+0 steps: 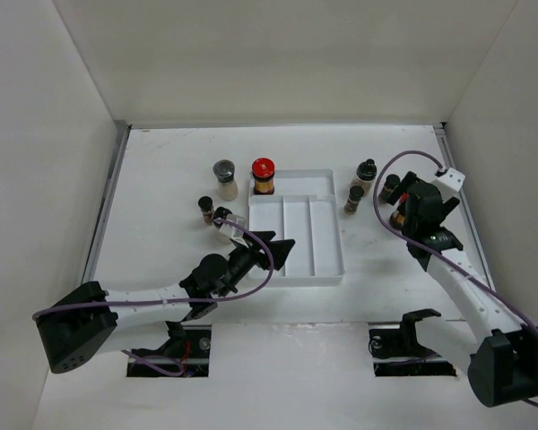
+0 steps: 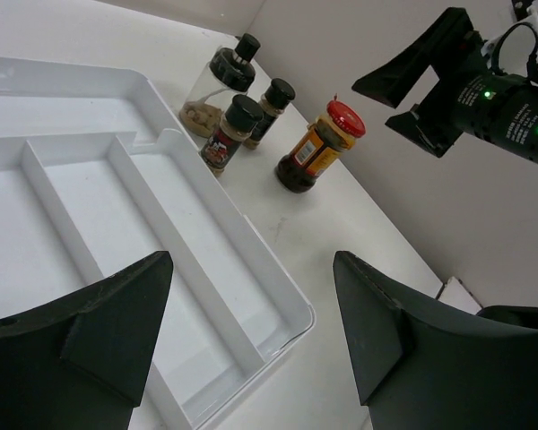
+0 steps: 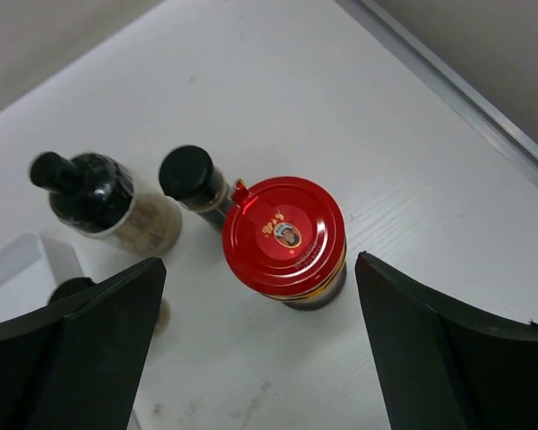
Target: Organize the condiment bottles
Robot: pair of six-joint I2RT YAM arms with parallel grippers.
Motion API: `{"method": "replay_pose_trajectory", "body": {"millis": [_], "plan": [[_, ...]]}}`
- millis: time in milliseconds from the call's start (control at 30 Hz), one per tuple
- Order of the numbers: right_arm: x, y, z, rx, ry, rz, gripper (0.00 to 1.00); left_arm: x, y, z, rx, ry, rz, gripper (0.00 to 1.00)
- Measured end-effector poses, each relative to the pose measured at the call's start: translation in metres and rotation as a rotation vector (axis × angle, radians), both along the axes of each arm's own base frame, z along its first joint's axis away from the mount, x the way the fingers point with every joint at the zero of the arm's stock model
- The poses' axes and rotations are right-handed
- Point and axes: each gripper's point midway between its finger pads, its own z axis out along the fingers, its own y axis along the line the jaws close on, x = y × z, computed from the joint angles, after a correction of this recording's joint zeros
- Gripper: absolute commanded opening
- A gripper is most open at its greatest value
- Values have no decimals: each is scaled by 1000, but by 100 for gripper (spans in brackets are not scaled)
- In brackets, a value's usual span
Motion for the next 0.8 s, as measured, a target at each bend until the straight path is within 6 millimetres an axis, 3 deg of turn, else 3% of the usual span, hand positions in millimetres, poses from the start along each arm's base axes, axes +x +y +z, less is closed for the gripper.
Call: {"method": "replay_pose_trajectory", "body": {"millis": [200, 433, 667, 800], "plan": [[8, -3, -38, -46, 155, 0, 98, 1, 0, -1, 4, 2, 2, 71], [19, -15, -68, -51, 253, -13, 96, 1, 0, -1, 4, 3, 1, 71], [29, -24, -80, -35, 259, -24, 92, 1, 0, -2, 4, 3, 1, 71], [37, -25, -78, -33, 233, -20, 82, 1, -1, -4, 9, 6, 1, 71]]}}
